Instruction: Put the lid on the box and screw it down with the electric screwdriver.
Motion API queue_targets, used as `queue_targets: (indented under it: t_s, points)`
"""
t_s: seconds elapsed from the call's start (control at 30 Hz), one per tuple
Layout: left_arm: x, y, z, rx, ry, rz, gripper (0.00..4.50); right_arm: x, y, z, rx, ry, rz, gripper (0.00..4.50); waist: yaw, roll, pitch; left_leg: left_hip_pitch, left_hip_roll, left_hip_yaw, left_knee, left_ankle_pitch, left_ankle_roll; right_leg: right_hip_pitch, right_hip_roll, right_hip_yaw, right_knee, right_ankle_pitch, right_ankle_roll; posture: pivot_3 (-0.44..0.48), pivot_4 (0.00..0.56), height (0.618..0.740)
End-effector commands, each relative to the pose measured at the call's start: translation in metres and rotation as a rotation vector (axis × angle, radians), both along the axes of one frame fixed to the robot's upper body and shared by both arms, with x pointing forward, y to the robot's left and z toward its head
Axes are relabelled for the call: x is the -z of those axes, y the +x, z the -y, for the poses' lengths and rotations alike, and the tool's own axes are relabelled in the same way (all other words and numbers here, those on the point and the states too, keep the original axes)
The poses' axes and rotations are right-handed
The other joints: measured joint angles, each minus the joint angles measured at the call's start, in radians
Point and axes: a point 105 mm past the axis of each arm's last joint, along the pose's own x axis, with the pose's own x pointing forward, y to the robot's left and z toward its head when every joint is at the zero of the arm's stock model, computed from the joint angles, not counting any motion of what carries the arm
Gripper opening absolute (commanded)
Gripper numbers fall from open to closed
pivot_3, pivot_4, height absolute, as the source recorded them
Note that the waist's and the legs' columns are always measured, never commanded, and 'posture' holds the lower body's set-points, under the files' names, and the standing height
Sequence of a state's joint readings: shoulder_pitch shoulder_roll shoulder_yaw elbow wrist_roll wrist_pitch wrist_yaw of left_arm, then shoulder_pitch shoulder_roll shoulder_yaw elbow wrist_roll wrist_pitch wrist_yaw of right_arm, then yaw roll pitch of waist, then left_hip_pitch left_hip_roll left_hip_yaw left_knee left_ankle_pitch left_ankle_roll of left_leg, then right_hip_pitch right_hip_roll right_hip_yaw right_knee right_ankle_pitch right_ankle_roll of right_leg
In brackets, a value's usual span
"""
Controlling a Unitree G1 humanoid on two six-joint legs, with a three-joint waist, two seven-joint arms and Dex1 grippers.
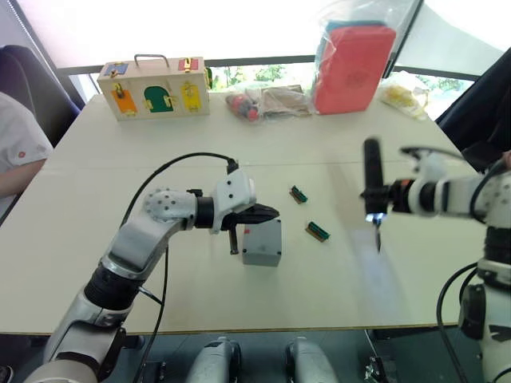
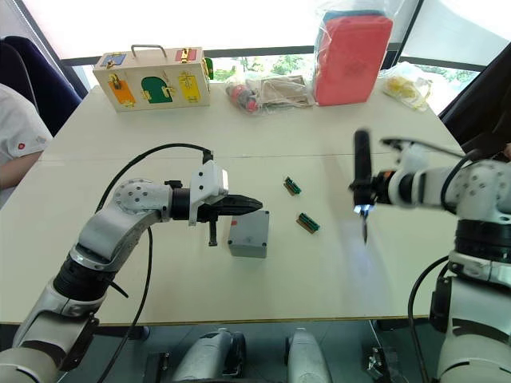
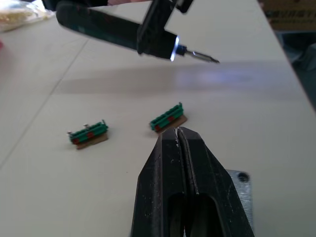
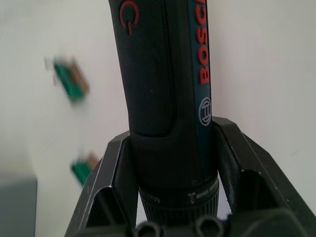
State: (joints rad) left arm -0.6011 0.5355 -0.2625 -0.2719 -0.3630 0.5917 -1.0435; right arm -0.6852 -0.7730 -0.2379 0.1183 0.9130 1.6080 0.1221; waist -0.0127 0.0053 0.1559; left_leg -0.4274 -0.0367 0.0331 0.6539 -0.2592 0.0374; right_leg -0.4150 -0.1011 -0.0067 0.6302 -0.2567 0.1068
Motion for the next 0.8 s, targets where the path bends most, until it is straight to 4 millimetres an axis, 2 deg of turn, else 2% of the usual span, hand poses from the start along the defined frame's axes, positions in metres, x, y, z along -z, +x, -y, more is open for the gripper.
queue_targets:
  t_s: [0.03, 0.2, 0.6, 0.67, 0.7, 0.77, 0.8]
  points:
    - [0.001, -0.008, -0.005, 0.054, 0.029, -0.066, 0.0, -0.022, -0.009, 0.008, -0.031, -0.035, 0.057, 1.74, 0.004, 0.001, 0.0, 0.0, 0.0, 0.0, 0.0, 0.0, 0.0, 0.0, 0.0, 0.0, 0.0, 0.0, 0.0, 0.0, 0.15, 0.74]
    - [0.017, -0.015, -0.009, 0.073, 0.129, -0.042, 0.0, -0.011, -0.018, 0.012, -0.05, -0.044, -0.017, 1.74, 0.001, 0.0, 0.001, 0.0, -0.001, 0.0, 0.004, -0.003, 0.005, 0.003, 0.001, -0.001, -0.002, 0.0, 0.0, 0.0, 0.15, 0.74]
    - [0.016, -0.006, -0.009, 0.028, 0.124, -0.036, 0.0, 0.011, -0.015, 0.027, 0.062, -0.044, -0.083, 1.74, 0.004, 0.0, 0.001, 0.0, -0.001, -0.001, 0.007, -0.004, 0.006, 0.005, 0.001, -0.001, -0.002, 0.0, 0.0, 0.0, 0.15, 0.74]
    - [0.015, -0.006, -0.01, 0.02, 0.124, -0.035, 0.0, 0.015, -0.016, 0.029, 0.075, -0.064, -0.09, 2.74, 0.004, 0.0, 0.001, 0.0, -0.001, -0.001, 0.008, -0.004, 0.006, 0.005, 0.001, -0.001, -0.002, 0.0, 0.0, 0.0, 0.15, 0.74]
    - [0.015, -0.005, -0.01, 0.016, 0.122, -0.035, 0.0, 0.017, -0.016, 0.03, 0.079, -0.072, -0.093, 2.84, 0.005, -0.001, 0.001, 0.0, -0.001, -0.001, 0.008, -0.004, 0.006, 0.005, 0.001, -0.001, -0.002, 0.0, 0.0, 0.0, 0.15, 0.74]
    - [0.014, -0.003, -0.013, -0.006, 0.121, -0.036, 0.0, 0.019, -0.016, 0.031, 0.083, -0.082, -0.092, 3.65, 0.004, -0.001, 0.001, 0.0, -0.001, -0.001, 0.008, -0.004, 0.006, 0.006, 0.001, -0.001, -0.002, 0.0, 0.0, 0.0, 0.15, 0.74]
    - [0.014, -0.001, -0.015, -0.021, 0.122, -0.037, 0.0, 0.018, -0.016, 0.031, 0.083, -0.089, -0.082, 3.92, 0.005, -0.001, 0.001, 0.0, -0.001, -0.001, 0.009, -0.004, 0.006, 0.006, 0.001, -0.001, -0.002, 0.0, 0.0, 0.0, 0.15, 0.74]
